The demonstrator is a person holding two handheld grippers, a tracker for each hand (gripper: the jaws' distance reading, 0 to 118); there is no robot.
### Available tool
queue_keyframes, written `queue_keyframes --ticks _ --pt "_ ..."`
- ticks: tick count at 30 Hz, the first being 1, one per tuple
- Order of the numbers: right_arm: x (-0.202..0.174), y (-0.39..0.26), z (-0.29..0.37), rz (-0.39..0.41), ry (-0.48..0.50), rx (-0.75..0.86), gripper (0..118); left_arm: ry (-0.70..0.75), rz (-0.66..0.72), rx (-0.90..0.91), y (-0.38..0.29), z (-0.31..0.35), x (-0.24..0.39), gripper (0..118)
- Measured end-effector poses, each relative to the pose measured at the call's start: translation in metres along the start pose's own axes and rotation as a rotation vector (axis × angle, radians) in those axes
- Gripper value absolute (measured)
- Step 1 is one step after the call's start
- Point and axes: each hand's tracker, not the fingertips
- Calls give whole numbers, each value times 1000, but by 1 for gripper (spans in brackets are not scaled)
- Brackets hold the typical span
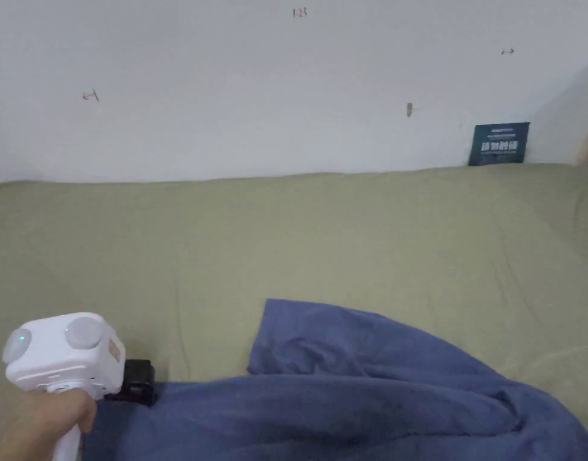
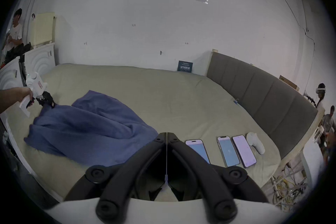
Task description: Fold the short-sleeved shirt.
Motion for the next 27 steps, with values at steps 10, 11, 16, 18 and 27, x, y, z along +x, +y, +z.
queue_keyframes --ticks 10,11,16,18,27 --pt "2 19 -89 -32 165 -313 8 -6 -112 103 -19 40 32 2" --pt "3 23 -105 -50 204 -379 31 -13 -111 102 -21 39 31 2" --pt "-9 10 -197 -107 302 -681 107 -67 -71 111 -20 38 18 2" --pt "-14 0 -222 -138 290 -739 106 -78 -70 110 -20 35 12 2" --pt "-30 -4 -226 -135 316 -712 9 -124 -75 126 -24 37 -1 2"
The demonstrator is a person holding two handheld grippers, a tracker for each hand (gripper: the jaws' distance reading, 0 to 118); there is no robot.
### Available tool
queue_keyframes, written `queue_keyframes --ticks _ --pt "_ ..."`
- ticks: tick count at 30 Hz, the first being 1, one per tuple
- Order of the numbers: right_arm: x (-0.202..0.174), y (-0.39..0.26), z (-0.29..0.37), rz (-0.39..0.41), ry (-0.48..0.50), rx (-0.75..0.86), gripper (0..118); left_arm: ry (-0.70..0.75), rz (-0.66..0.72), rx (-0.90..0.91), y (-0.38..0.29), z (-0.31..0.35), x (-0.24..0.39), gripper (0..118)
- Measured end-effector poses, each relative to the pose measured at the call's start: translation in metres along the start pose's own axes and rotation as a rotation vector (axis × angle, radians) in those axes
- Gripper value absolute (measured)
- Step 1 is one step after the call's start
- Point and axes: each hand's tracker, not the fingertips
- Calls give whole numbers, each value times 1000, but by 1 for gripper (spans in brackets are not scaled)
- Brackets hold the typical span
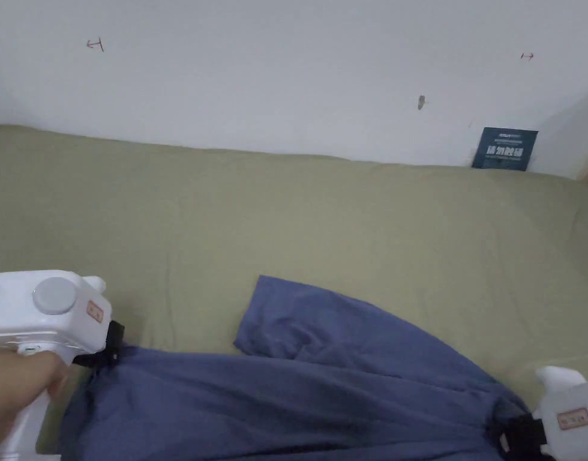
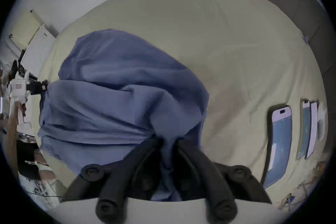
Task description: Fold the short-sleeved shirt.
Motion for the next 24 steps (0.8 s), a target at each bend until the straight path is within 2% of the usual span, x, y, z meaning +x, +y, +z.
queue_keyframes --ticks 1,3,8,10,14,17,24 --pt "-4 -1 6 21 -43 27 9 -5 -2 16 -2 5 -1 2" --pt "-11 -1 21 102 -36 99 8 -34 -8 69 -6 19 -5 2" --pt "-20 12 72 87 27 275 8 -151 55 239 -2 71 -21 2" --pt "-26 21 92 103 60 347 8 -129 34 296 5 95 -22 2" --pt "-50 44 132 178 19 513 8 -133 25 402 26 145 -23 2" --pt "-57 73 157 143 50 571 8 -122 -18 464 45 184 -19 2" --pt "-72 137 204 168 26 730 8 -102 -58 636 88 258 -11 2"
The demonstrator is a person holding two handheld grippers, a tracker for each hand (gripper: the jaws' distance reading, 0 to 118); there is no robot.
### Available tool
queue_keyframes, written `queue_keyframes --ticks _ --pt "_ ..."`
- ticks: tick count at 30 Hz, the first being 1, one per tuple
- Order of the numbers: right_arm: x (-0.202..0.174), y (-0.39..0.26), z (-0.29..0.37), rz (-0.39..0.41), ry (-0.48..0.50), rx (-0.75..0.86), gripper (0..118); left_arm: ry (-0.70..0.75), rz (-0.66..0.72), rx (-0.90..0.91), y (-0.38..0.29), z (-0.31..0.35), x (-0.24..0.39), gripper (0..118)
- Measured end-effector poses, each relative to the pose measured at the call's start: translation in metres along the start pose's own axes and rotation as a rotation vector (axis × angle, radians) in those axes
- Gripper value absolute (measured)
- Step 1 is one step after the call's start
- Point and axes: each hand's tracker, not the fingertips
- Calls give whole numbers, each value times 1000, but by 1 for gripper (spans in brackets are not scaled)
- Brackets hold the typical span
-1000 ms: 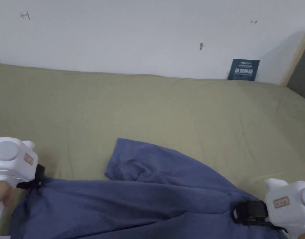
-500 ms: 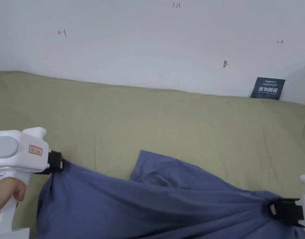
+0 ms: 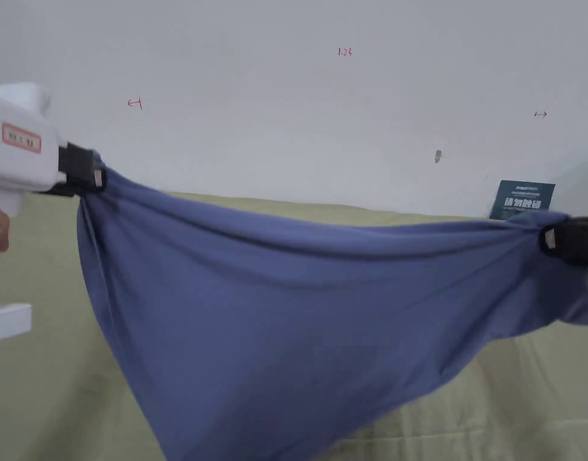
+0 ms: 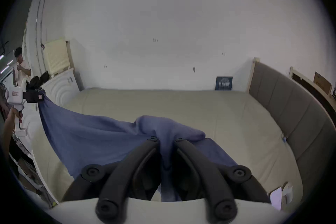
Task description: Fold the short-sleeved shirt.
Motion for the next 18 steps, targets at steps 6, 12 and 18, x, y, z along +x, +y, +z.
queue_keyframes --ticks 6,12,18 --pt "0 53 -7 18 -19 104 8 15 -8 99 49 9 8 2" --pt "11 77 -12 -2 -44 190 8 14 15 165 58 10 15 2" --pt "20 73 -26 -38 -47 192 8 7 49 148 41 -10 13 2"
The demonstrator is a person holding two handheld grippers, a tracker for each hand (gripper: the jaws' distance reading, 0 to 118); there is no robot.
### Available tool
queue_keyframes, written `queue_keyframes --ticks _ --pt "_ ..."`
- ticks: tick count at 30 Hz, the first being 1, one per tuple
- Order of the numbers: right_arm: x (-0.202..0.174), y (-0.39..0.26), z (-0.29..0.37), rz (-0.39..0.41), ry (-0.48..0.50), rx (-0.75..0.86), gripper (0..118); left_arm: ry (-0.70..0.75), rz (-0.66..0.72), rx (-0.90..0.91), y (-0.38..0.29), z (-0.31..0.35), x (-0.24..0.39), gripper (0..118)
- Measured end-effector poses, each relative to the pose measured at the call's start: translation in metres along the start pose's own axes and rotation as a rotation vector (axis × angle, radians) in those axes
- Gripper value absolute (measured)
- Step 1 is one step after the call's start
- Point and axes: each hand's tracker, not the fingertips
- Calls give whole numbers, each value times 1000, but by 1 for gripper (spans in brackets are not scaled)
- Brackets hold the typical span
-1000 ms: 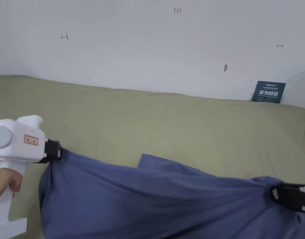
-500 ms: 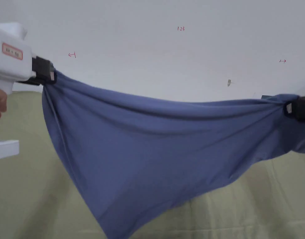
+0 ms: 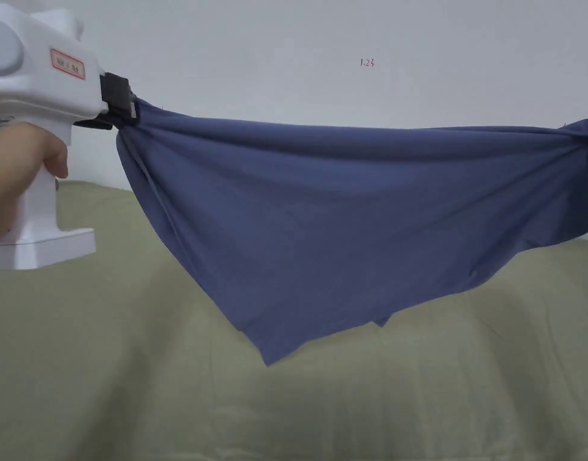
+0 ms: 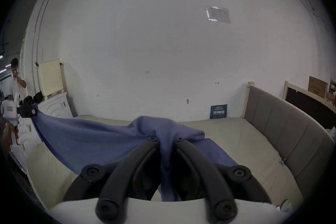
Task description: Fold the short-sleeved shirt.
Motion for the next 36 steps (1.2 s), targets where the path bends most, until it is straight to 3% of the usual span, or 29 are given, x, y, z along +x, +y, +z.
queue_keyframes --ticks 15,19,28,36 --pt "24 -131 21 19 70 -220 8 -79 98 -160 -134 14 -47 2" --pt "29 -177 52 75 104 -300 8 -89 132 -208 -181 39 -58 2" --pt "39 -270 122 7 105 -479 8 -87 253 -320 -301 115 -69 2" --pt "37 -333 161 8 73 -598 8 -31 276 -471 -384 146 -70 3"
